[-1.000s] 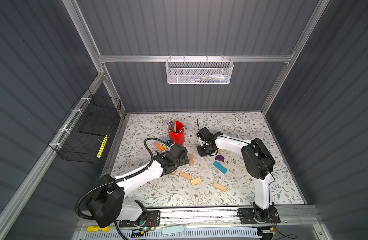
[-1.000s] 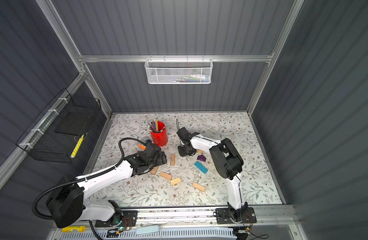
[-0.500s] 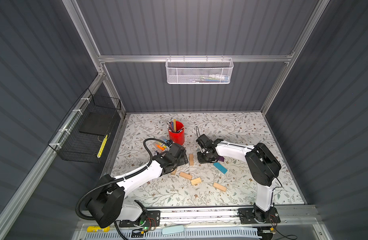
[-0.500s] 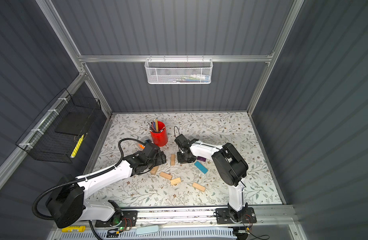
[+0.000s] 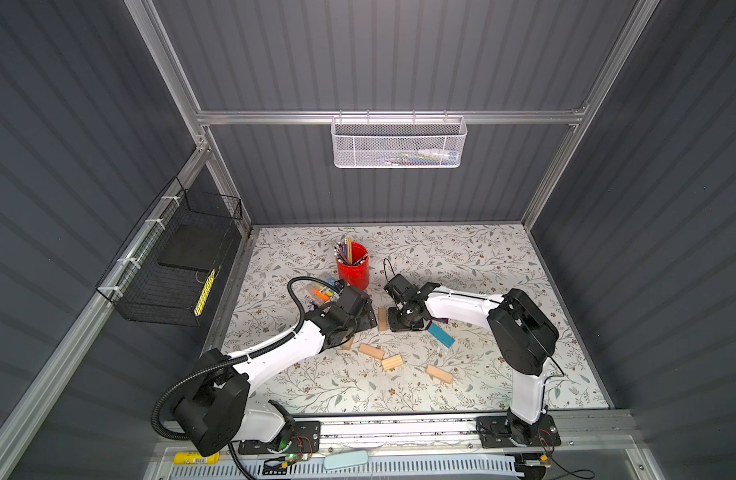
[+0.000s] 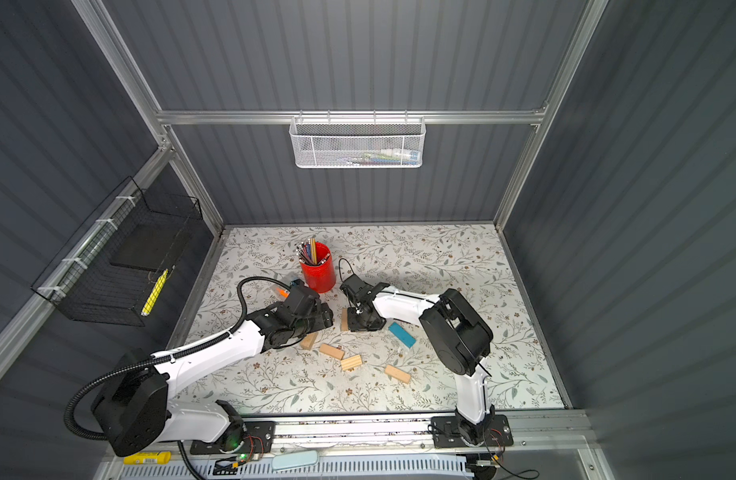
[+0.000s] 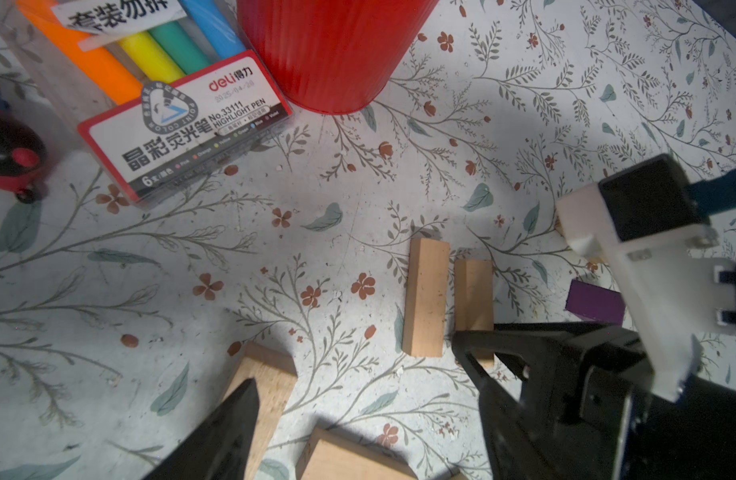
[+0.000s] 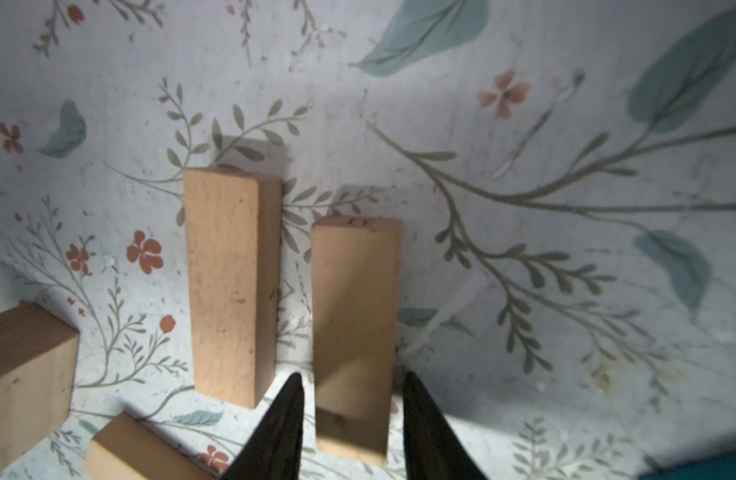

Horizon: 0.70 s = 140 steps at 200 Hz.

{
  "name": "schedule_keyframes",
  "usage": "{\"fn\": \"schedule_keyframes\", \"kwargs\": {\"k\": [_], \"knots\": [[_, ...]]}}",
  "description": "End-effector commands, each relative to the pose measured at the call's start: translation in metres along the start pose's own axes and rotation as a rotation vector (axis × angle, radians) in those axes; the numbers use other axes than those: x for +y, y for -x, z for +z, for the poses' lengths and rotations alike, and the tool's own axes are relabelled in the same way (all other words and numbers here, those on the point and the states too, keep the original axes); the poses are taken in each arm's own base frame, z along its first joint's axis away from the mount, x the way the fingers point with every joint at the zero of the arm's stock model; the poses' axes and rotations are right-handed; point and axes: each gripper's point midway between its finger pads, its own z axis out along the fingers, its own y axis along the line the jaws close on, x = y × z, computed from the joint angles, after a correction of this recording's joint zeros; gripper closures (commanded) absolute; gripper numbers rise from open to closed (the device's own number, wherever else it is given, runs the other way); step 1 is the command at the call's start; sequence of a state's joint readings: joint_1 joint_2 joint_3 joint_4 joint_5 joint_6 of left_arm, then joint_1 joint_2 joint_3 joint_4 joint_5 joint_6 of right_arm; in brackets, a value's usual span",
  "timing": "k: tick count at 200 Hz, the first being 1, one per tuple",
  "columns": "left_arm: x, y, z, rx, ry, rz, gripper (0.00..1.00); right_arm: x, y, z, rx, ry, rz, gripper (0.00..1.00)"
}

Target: Build the wood block tower

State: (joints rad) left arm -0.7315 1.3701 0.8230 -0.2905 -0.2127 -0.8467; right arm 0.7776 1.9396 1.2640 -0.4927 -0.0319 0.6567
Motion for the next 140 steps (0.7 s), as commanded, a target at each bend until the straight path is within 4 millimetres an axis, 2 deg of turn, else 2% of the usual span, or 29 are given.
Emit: {"fn": "schedule_keyframes", "kwargs": {"k": [1,35,59,94,140], "knots": [[-0.004,0.004,-0.001,-0.003,-0.014,0.009,0.16,-0.004,0.003,-0.009,-0.017,-0.021,0.003,0.56],[-0.006,0.003,-0.002,0.002,-0.025,0.009,0.17,0.003,0.008,-0.029,-0.037,0.034,-0.014,0.49],[-0.012,0.004,0.001,0.009,-0.051,0.007,0.18,0.005,0.01,-0.038,-0.031,0.093,-0.017,0.48],[-0.021,0.001,0.011,0.034,-0.079,0.004,0.23,0.002,0.015,-0.036,-0.023,0.166,0.009,0.5],[-0.025,-0.002,0.029,0.065,-0.085,-0.015,0.35,-0.009,0.022,-0.024,-0.014,0.197,0.07,0.58]]}}
